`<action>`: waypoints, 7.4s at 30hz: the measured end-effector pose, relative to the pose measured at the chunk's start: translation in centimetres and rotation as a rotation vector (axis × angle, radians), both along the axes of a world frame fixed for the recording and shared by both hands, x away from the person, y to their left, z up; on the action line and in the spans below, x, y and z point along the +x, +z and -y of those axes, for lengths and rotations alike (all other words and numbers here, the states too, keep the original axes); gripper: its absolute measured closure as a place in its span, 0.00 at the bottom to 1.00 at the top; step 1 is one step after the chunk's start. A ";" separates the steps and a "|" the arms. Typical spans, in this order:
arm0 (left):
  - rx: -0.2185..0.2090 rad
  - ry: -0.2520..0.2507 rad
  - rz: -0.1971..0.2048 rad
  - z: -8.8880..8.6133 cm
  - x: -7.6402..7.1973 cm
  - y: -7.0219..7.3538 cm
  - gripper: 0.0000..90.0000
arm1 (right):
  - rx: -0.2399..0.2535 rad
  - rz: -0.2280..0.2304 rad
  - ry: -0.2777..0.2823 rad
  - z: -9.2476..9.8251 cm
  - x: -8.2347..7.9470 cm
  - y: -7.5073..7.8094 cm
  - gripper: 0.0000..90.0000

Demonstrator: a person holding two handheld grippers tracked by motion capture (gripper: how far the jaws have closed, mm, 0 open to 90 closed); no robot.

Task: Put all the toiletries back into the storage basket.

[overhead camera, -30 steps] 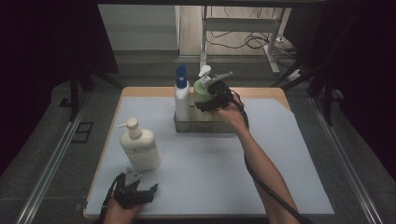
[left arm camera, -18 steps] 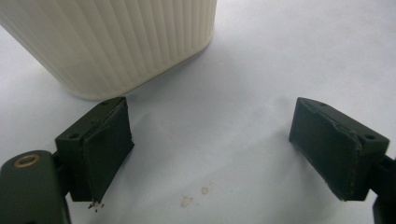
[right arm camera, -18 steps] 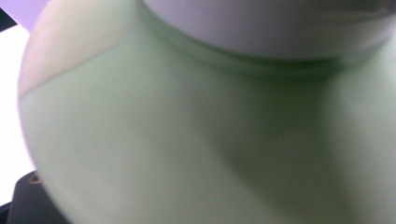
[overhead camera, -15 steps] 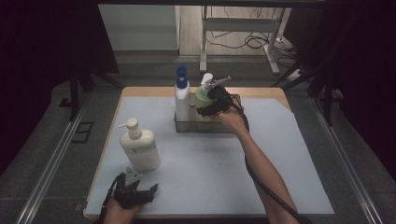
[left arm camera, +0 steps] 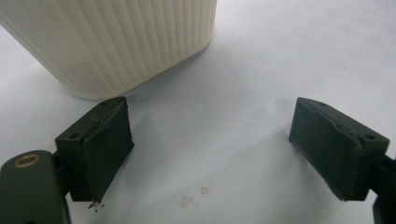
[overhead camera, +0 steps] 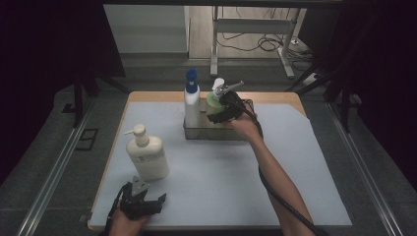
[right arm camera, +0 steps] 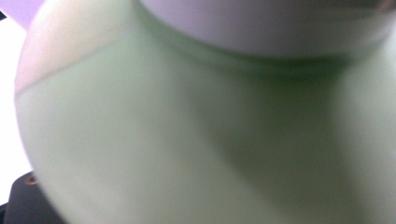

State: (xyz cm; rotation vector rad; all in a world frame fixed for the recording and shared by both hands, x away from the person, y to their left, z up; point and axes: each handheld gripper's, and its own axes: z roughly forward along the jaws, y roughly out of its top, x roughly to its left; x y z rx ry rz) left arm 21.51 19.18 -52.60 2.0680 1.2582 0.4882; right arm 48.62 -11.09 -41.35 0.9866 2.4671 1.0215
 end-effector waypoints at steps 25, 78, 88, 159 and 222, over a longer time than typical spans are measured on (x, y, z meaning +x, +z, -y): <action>-0.001 0.001 0.001 0.0 0.0 0.0 0.14 | 0.101 0.017 0.028 3.1 -2.4 -0.1 0.14; -0.003 0.001 0.001 0.0 0.0 0.0 0.14 | 0.034 -0.042 -0.187 4.9 0.1 -3.1 0.99; -0.003 0.002 0.001 0.0 0.0 0.0 0.14 | 0.040 -0.069 -0.170 4.4 0.4 -3.8 0.99; -0.002 0.001 -0.003 0.0 0.0 0.0 0.14 | 0.057 -0.025 -0.056 4.8 -3.7 -0.7 0.55; 0.003 -0.015 -0.015 0.0 0.3 0.2 0.14 | 0.024 0.037 0.024 12.7 -18.2 -2.3 0.00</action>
